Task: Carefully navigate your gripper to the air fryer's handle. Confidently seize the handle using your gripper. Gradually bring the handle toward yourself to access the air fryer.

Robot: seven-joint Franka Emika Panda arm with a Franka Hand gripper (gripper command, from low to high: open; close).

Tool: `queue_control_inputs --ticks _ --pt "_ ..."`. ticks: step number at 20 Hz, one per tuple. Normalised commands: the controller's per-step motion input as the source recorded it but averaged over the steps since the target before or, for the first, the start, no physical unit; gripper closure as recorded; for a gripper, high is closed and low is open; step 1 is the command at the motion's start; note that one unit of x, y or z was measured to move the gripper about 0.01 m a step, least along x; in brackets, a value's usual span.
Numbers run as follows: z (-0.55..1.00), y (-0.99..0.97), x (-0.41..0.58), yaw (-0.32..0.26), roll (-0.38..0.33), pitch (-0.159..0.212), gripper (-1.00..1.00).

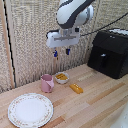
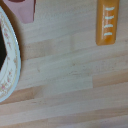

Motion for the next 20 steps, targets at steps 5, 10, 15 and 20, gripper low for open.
queue_control_inputs --ticks 5,10,15,20 --pt "0.00 -0.01 0.094 -0.327 -0.051 -0.006 -1.00" --pt "0.00 -0.01 0.114 -0.375 -0.068 -0.012 -1.00" --pt "0.02 -0.01 0.198 -0.347 -0.163 -0.016 -1.00" --pt "0.00 -0.04 0.206 -0.268 -0.303 0.000 -1.00"
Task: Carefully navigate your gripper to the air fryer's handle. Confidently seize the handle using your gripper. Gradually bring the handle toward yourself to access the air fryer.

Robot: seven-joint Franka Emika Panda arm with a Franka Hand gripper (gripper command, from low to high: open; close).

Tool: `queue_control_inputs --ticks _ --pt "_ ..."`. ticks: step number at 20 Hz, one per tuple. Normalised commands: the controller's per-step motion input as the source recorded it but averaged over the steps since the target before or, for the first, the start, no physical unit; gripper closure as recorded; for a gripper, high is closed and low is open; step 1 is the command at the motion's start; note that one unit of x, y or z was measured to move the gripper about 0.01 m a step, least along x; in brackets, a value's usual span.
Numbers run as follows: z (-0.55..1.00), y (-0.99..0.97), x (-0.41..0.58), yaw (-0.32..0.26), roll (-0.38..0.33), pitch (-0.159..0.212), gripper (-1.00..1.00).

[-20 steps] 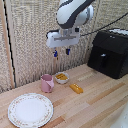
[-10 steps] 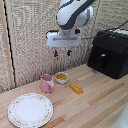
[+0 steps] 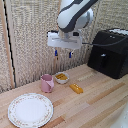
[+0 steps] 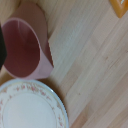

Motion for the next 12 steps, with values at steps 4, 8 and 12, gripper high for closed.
queue_control_inputs --ticks 4,8,12 --pt "0.00 -0.08 0.176 -0.240 -0.345 0.007 -1.00" --pt "-0.04 -0.10 0.122 -0.216 -0.370 0.036 -1.00" --pt "-0.05 -0.10 0.116 -0.202 -0.375 0.036 -1.00"
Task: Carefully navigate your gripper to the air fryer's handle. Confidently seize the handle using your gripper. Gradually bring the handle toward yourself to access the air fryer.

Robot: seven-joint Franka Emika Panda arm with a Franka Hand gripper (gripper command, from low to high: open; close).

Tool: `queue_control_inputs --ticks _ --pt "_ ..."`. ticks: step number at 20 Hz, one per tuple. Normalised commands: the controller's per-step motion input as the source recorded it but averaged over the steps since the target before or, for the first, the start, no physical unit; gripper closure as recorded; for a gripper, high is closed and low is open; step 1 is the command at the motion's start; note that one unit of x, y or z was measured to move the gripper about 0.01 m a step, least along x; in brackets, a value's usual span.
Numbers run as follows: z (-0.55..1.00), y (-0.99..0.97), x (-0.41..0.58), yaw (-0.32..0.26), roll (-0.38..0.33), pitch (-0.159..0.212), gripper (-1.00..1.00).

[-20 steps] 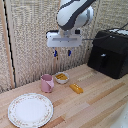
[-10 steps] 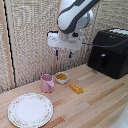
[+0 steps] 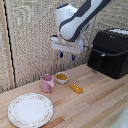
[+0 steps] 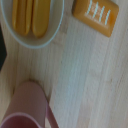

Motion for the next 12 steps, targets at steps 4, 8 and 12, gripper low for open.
queue_control_inputs --ticks 4,8,12 --pt "-0.08 -0.16 0.134 -0.170 -0.375 0.006 -1.00" --pt "-0.09 -0.32 0.109 -0.085 -0.375 -0.034 -1.00" --pt "-0.04 -0.49 0.021 -0.003 -0.375 -0.063 -1.00"
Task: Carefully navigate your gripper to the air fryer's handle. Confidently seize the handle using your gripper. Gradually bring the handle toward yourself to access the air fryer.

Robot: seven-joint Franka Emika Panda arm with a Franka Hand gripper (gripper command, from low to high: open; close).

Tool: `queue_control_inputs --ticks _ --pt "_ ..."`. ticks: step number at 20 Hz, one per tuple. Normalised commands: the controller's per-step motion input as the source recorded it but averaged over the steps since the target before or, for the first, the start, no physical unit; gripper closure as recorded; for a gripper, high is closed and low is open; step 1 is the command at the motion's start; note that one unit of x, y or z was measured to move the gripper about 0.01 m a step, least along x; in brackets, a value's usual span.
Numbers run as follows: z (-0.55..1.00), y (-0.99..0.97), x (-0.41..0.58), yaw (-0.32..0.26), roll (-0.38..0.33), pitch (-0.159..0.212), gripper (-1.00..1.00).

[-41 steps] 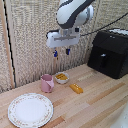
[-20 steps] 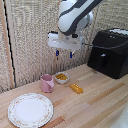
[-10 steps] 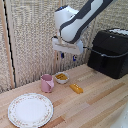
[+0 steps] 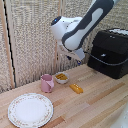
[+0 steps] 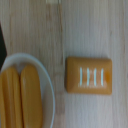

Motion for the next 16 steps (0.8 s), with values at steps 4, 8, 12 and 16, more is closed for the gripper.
queue_control_inputs --ticks 4,8,12,16 --pt "0.00 -0.51 0.000 0.048 -0.351 -0.089 -1.00" --pt "0.00 -0.52 0.000 0.110 -0.264 -0.091 -1.00" --pt "0.00 -0.56 0.000 0.126 -0.205 -0.080 -1.00" --pt "0.00 -0.66 0.000 0.119 -0.080 -0.087 -1.00"
